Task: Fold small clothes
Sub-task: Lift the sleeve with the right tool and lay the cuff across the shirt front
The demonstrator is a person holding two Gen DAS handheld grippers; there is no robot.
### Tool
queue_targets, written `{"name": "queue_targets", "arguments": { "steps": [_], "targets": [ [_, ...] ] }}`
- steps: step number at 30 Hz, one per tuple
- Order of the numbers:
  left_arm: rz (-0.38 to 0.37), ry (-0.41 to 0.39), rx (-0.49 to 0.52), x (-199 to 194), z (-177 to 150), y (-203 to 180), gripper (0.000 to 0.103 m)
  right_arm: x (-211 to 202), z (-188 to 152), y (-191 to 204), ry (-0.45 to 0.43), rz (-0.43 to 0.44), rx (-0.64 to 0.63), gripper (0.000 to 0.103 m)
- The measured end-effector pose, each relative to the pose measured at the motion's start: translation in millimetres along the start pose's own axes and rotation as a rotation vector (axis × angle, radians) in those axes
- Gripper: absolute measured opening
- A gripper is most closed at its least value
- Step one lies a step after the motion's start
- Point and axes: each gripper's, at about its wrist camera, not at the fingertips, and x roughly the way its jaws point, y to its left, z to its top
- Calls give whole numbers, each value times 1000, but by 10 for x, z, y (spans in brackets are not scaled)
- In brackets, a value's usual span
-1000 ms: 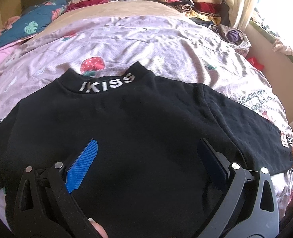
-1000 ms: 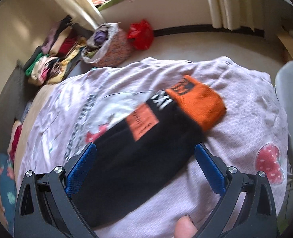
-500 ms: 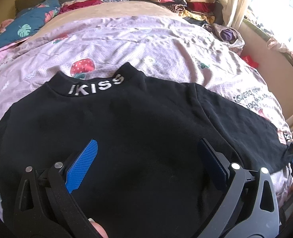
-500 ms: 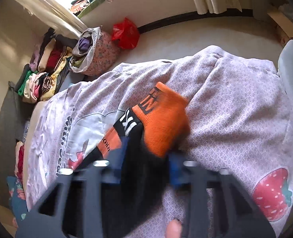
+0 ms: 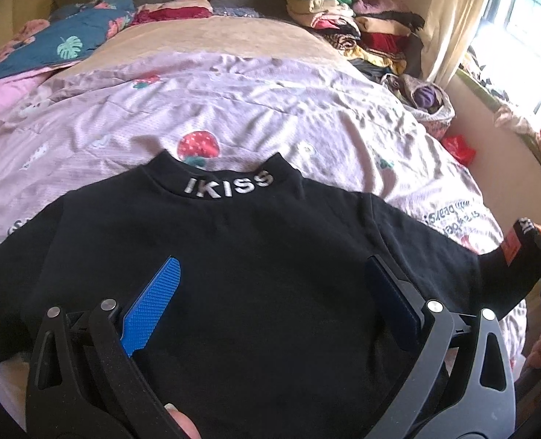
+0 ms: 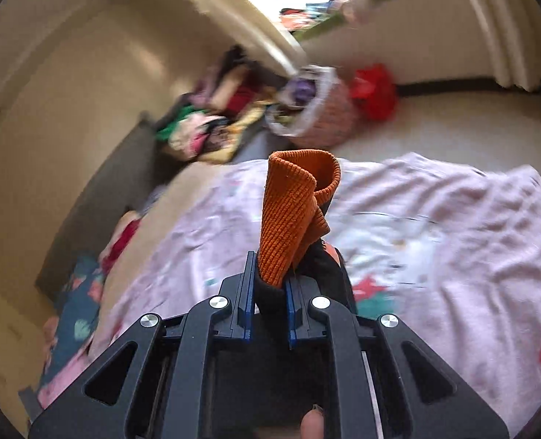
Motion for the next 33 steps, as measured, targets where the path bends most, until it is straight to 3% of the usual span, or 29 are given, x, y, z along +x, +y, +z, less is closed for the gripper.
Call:
{"name": "queue_targets", "arguments": {
  "steps": [9,23,29,33],
  "targets": [
    [-61,-27,-102,-290,122,402,94,-56,-159,926,34,197,-232,12],
    [-127,-108,-266,-754,182,1153,94,-367,-883,2336,115,461,-504,12],
    [-181,-104,-330,-780,113,1435,94,-376,-1250,2606,180,532,-592,12],
    [-191,-94,-352,-747,28,1573,94,-322,-1564,2717,235,530,-644,12]
  ]
}}
